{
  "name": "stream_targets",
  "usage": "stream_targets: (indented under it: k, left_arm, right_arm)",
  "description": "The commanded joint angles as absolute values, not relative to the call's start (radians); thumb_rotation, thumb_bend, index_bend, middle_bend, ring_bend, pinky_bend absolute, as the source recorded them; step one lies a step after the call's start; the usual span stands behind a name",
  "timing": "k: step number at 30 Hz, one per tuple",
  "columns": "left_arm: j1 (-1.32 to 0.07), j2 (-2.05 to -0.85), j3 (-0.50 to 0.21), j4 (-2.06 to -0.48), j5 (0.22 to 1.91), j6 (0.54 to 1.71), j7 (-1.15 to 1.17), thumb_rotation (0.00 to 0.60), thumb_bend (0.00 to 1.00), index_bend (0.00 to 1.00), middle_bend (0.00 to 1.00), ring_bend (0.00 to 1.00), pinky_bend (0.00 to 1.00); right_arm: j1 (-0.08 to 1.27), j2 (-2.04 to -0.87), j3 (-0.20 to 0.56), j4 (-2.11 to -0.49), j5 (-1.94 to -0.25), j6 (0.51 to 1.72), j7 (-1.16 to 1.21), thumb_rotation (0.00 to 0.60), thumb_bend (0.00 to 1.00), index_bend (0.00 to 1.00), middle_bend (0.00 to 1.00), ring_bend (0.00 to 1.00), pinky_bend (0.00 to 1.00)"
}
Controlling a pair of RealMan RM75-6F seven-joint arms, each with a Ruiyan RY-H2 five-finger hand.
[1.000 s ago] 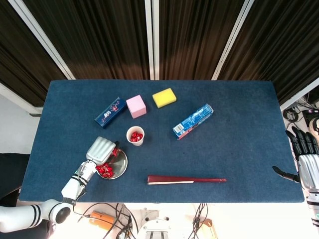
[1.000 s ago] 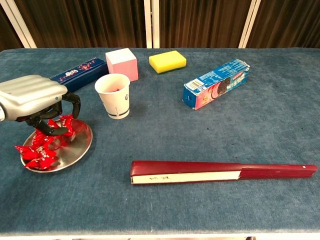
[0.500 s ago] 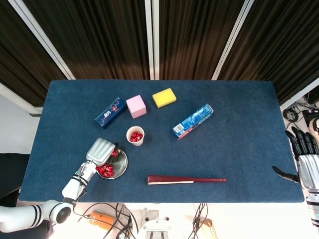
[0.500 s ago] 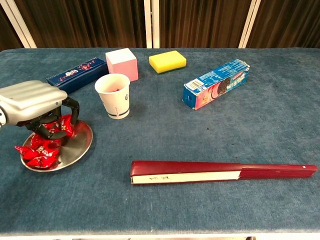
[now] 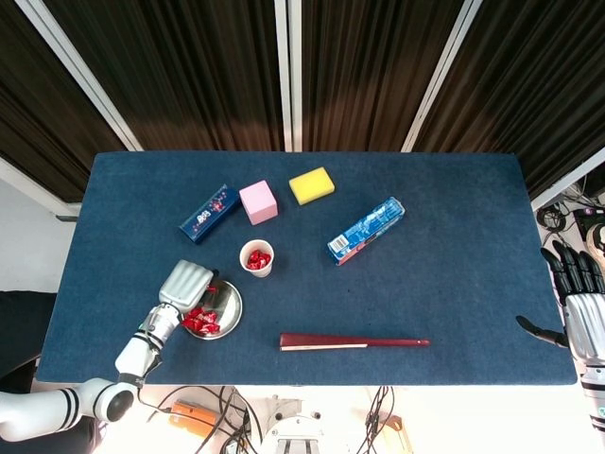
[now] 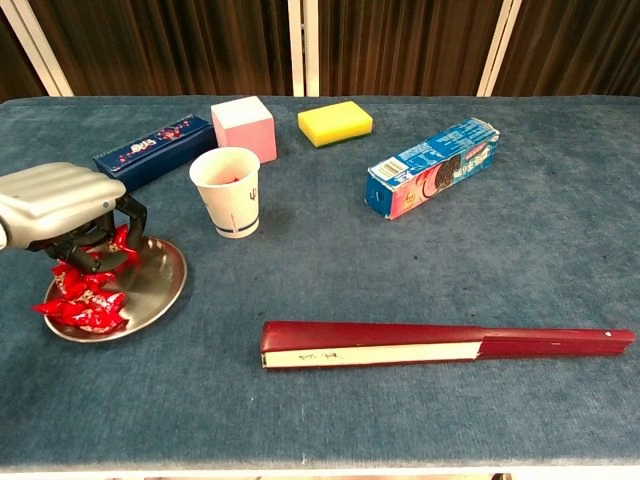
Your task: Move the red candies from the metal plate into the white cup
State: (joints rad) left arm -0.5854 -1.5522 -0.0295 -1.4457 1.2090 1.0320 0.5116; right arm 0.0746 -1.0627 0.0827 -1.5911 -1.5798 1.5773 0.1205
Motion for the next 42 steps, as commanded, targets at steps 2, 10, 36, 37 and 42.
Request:
stream_targets:
  k: [2, 10, 36, 37, 42]
  left_arm:
    - [-0.574, -1.519, -0.048, -1.505, 1.241, 1.071, 0.460, 0.600, 0.49, 0.63, 0.93, 0.84, 0.72]
    - [-0.590, -1.425, -0.143, -1.687, 1.316, 1.129, 0.294, 0.600, 0.48, 0.63, 0.93, 0.84, 0.72]
    - [-0.812, -1.539, -0.261, -1.610, 0.966, 0.963, 0.412, 0.600, 0.32, 0.48, 0.93, 0.84, 0.72]
    - [-0.811, -1.536, -0.258, -1.614, 0.965, 0.970, 0.415, 0.600, 0.30, 0.46, 0.93, 0.83, 0.72]
    - [-0.801, -1.519, -0.244, -1.642, 0.982, 0.994, 0.409, 0.600, 0.25, 0.40, 0.93, 0.83, 0.72]
  right_arm:
    - [0.074, -1.063, 0.082, -1.591, -1.581, 1.578, 0.120, 0.600, 0.12, 0.00, 0.00, 0.00, 0.00]
    - [0.067, -1.062, 0.081, -1.591, -1.583, 1.591, 0.122, 0.600, 0.12, 0.00, 0.00, 0.00, 0.00]
    - [0.063, -1.075, 0.082, -1.548, -1.570, 1.585, 0.164, 0.600, 0.12, 0.00, 0.00, 0.00, 0.00]
    - [0.064, -1.075, 0.082, -1.548, -1.571, 1.584, 0.163, 0.600, 0.12, 0.00, 0.00, 0.00, 0.00]
    - [0.067, -1.076, 0.084, -1.550, -1.574, 1.583, 0.161, 0.600, 0.12, 0.00, 0.00, 0.00, 0.00]
